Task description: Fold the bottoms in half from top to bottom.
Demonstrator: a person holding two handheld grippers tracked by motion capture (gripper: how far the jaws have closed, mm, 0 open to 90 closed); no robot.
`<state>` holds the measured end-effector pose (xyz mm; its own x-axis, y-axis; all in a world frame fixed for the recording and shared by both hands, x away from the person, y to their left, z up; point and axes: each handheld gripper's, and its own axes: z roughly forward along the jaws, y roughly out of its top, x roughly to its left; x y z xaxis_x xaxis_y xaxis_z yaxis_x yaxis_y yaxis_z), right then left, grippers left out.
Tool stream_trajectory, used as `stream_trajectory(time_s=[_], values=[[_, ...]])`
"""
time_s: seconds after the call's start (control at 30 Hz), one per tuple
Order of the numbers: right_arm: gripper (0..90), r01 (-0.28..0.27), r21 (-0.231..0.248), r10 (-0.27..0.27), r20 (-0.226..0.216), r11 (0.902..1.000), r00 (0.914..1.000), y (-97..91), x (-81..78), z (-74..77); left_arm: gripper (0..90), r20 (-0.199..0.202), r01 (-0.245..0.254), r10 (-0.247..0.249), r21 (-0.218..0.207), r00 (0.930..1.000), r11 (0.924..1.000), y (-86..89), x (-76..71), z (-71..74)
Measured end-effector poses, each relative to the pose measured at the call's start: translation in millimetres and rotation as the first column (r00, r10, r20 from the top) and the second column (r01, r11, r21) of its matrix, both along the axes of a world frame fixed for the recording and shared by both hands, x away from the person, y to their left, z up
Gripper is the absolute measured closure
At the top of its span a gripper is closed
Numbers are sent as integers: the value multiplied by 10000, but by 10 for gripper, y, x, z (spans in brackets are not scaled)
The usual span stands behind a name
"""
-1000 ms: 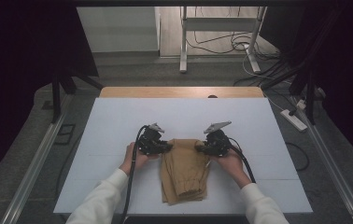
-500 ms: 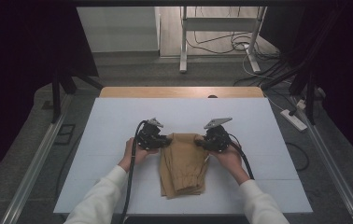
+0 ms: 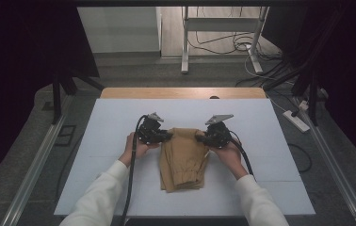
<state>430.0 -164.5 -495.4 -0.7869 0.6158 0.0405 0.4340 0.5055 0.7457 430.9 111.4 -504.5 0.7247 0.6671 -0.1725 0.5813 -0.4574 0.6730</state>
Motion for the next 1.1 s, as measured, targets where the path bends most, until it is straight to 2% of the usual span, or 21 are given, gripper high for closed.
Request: stream_trajectory(time_s=[0.2, 0.37, 0.47, 0.67, 0.97, 1.0, 1.03, 1.07, 1.1], values=[[726, 206, 42, -206, 0, 9998, 9998, 20, 186, 30, 727, 29, -249, 249, -64, 9997, 9997, 12, 164, 18], [726, 410, -15, -410, 137, 9992, 9991, 75, 332, 48, 725, 136, -569, 567, 118, 9983, 9983, 9, 288, 38], [726, 526, 127, -527, 104, 9985, 9986, 74, 403, 52, 724, 176, -668, 664, 211, 9976, 9975, -10, 347, 47], [726, 696, 87, -696, 79, 9975, 9975, 66, 466, 49, 723, 254, -731, 720, 448, 9971, 9963, -57, 417, 57], [725, 809, 102, -811, 204, 9967, 9965, 74, 563, 78, 704, 347, -1026, 1013, 397, 9943, 9939, -72, 504, 70], [720, 862, 143, -865, 197, 9962, 9961, 77, 573, 71, 675, 382, -1107, 1091, 443, 9933, 9929, -71, 508, 68], [688, 863, 126, -866, 206, 9962, 9960, 78, 578, 65, 588, 418, -1234, 1215, 450, 9917, 9913, -70, 511, 65], [600, 944, 108, -947, 322, 9955, 9950, 83, 576, 60, 482, 395, -1241, 1225, 407, 9917, 9914, -64, 513, 65], [440, 1169, 193, -1176, 413, 9930, 9922, 86, 573, 57, 380, 411, -1283, 1265, 443, 9911, 9907, -59, 508, 70]])
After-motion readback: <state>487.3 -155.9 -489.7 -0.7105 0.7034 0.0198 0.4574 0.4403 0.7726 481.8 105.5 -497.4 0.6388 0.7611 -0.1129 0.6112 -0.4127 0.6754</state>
